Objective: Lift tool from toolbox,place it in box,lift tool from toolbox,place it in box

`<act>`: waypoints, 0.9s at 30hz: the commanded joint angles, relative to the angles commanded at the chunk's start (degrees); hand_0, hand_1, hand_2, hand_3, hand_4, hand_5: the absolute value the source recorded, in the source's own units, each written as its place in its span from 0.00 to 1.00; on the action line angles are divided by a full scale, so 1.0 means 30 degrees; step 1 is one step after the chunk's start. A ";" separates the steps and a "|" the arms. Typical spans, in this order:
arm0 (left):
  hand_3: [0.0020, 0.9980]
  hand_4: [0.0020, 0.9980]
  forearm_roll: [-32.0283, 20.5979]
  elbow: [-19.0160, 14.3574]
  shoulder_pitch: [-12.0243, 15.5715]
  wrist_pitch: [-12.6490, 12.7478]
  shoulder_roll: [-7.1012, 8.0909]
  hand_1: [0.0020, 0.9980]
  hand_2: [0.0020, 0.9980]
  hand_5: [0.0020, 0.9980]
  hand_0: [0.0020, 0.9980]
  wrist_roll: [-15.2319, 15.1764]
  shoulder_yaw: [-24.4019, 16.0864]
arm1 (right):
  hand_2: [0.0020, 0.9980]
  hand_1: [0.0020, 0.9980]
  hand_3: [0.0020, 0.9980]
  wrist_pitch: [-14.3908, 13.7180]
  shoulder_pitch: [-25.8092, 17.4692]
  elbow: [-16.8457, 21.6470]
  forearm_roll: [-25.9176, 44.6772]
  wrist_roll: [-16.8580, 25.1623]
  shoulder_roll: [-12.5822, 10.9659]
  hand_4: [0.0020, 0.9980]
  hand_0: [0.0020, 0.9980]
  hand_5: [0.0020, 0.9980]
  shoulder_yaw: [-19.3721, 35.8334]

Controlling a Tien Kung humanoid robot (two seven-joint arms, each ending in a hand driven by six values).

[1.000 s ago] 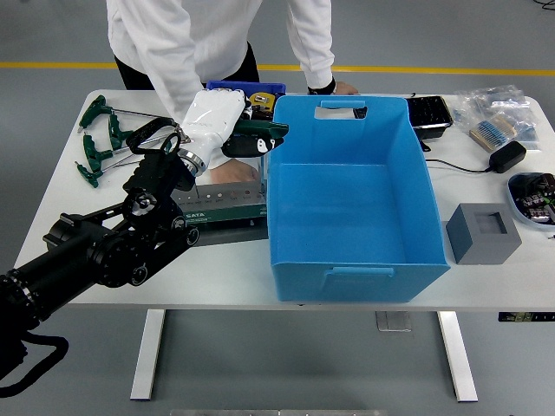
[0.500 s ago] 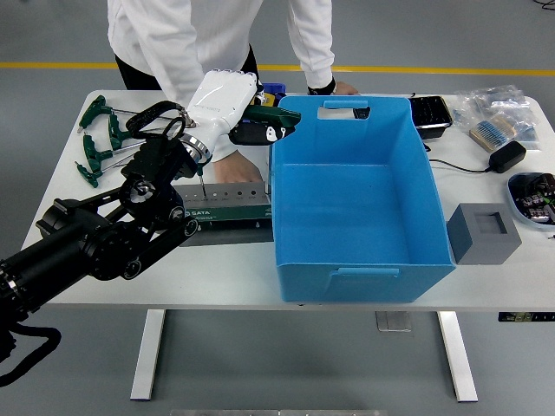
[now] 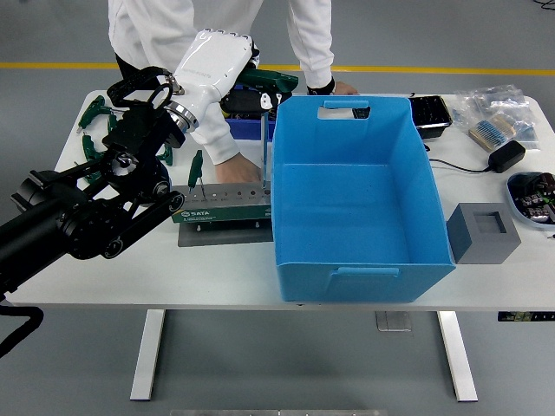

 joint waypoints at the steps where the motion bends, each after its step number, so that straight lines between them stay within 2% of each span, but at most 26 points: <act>1: 0.04 0.84 0.0011 -0.0161 -0.0113 -0.0075 0.0138 0.00 0.08 0.64 0.02 0.0063 -0.0082 | 0.75 0.71 0.59 0.0002 -0.0016 0.0000 0.0053 0.0019 -0.0002 0.84 0.69 0.77 -0.0024; 11: 0.04 0.84 -0.0041 -0.2813 -0.1336 -0.1771 0.1808 0.00 0.08 0.65 0.02 0.1817 -0.0722 | 0.75 0.71 0.59 -0.0017 -0.0035 -0.0039 -0.0010 -0.0042 0.0016 0.84 0.69 0.77 0.0051; 16: 0.04 0.84 -0.0668 -0.4530 -0.1653 -0.1976 0.2316 0.00 0.08 0.65 0.02 0.2518 -0.1578 | 0.75 0.71 0.59 0.0006 -0.0032 -0.0069 -0.0144 -0.0067 -0.0005 0.84 0.69 0.77 0.0075; 20: 0.03 0.82 -0.1871 -0.5836 -0.1758 -0.1794 0.2075 0.00 0.07 0.67 0.03 0.2777 -0.1379 | 0.75 0.71 0.59 0.0011 -0.0044 -0.0076 -0.0354 -0.0123 -0.0002 0.84 0.69 0.77 0.0189; 22: 0.03 0.82 -0.2916 -0.6114 -0.2094 -0.1734 0.1762 0.00 0.07 0.67 0.03 0.2611 -0.0611 | 0.75 0.71 0.59 -0.0009 -0.0015 -0.0072 -0.0614 -0.0195 0.0015 0.84 0.69 0.77 0.0330; 27: 0.04 0.82 -0.5852 -0.5047 -0.3322 -0.1430 0.0621 0.00 0.07 0.68 0.03 0.2093 0.2329 | 0.75 0.71 0.59 0.0027 0.0063 -0.0043 -0.1445 -0.0421 -0.0004 0.84 0.69 0.77 0.0682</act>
